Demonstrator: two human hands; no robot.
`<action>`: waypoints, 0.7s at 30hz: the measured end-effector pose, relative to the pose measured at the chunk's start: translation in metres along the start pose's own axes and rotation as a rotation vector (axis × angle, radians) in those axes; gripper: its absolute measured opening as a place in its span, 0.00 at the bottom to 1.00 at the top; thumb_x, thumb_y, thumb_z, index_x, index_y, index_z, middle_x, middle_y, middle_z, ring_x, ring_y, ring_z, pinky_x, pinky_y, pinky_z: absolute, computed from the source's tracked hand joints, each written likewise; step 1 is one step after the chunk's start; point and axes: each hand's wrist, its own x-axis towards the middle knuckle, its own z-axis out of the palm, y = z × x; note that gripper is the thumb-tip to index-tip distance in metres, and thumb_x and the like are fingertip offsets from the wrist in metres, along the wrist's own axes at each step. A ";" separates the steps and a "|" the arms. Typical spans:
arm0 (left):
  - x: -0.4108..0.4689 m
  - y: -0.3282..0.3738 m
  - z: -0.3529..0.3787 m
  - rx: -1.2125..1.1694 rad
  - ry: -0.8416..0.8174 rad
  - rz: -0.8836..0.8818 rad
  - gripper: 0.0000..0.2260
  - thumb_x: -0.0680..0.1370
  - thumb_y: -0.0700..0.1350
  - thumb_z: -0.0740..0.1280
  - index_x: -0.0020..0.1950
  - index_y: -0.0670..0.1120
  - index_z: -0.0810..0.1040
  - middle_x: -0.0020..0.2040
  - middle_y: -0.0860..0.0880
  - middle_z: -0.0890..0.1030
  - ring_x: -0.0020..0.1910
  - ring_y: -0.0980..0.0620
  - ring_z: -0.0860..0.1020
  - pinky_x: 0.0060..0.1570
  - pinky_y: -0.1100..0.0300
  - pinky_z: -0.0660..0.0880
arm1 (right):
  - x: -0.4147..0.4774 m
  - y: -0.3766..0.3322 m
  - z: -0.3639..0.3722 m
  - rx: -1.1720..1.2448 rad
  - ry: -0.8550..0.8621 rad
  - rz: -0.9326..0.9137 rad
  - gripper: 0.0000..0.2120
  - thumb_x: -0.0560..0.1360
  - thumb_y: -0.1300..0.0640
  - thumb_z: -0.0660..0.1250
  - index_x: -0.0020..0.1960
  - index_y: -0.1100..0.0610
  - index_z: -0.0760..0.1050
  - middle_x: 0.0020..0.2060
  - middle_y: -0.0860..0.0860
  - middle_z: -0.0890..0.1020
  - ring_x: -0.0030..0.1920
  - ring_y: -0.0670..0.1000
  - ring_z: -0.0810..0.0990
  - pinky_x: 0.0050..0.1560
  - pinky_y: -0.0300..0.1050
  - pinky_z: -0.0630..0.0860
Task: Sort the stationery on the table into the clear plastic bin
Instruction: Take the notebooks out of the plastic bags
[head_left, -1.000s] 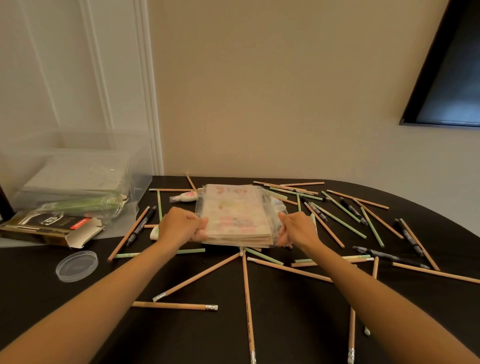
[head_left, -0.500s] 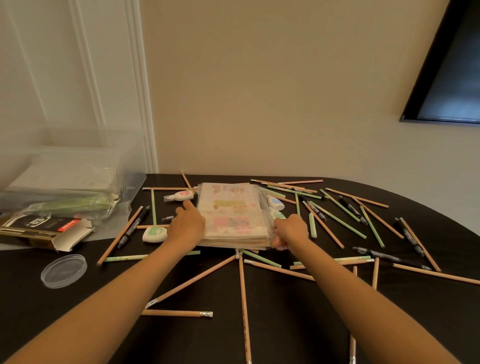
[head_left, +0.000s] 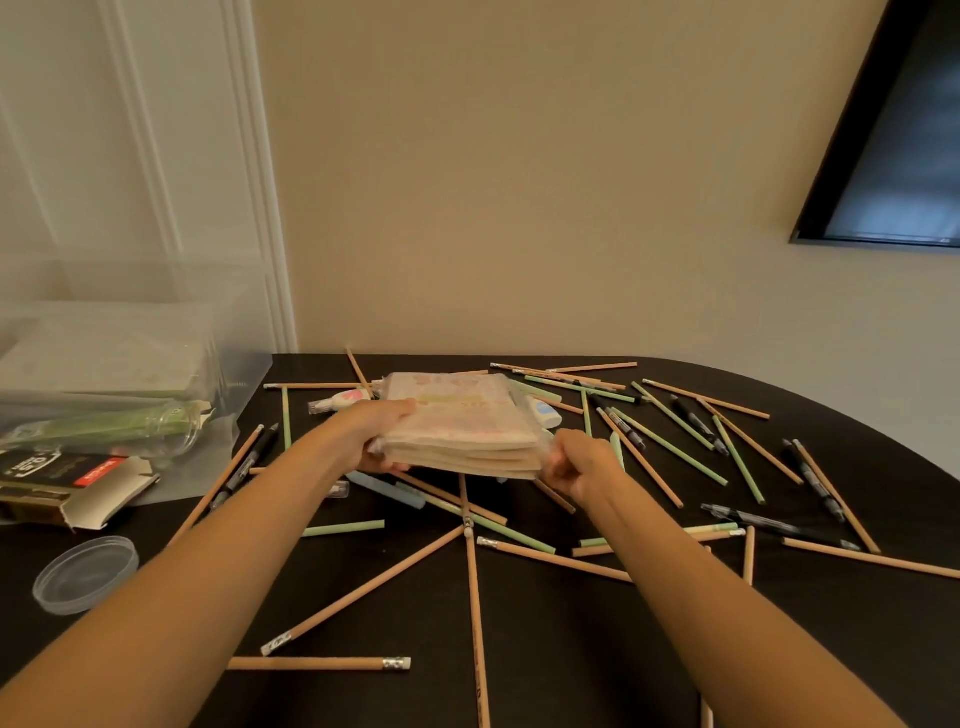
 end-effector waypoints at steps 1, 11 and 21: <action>-0.001 0.003 0.000 -0.053 -0.012 0.018 0.15 0.79 0.51 0.61 0.61 0.42 0.70 0.44 0.43 0.78 0.33 0.49 0.78 0.20 0.65 0.72 | -0.002 -0.001 0.001 0.053 -0.011 0.006 0.08 0.72 0.73 0.55 0.44 0.64 0.69 0.32 0.56 0.68 0.25 0.48 0.66 0.17 0.33 0.67; -0.047 0.027 0.003 -0.250 0.097 0.348 0.11 0.79 0.45 0.62 0.53 0.37 0.73 0.35 0.40 0.77 0.17 0.52 0.75 0.14 0.69 0.65 | -0.036 -0.008 0.000 0.634 -0.165 0.086 0.16 0.78 0.67 0.55 0.64 0.60 0.70 0.51 0.57 0.77 0.27 0.46 0.68 0.15 0.30 0.63; -0.038 0.049 -0.016 -0.372 0.217 0.612 0.11 0.79 0.45 0.61 0.41 0.40 0.75 0.35 0.49 0.81 0.26 0.54 0.81 0.20 0.63 0.72 | -0.048 -0.030 0.059 0.760 -0.488 -0.043 0.19 0.78 0.46 0.55 0.62 0.57 0.70 0.53 0.62 0.76 0.53 0.63 0.74 0.57 0.60 0.70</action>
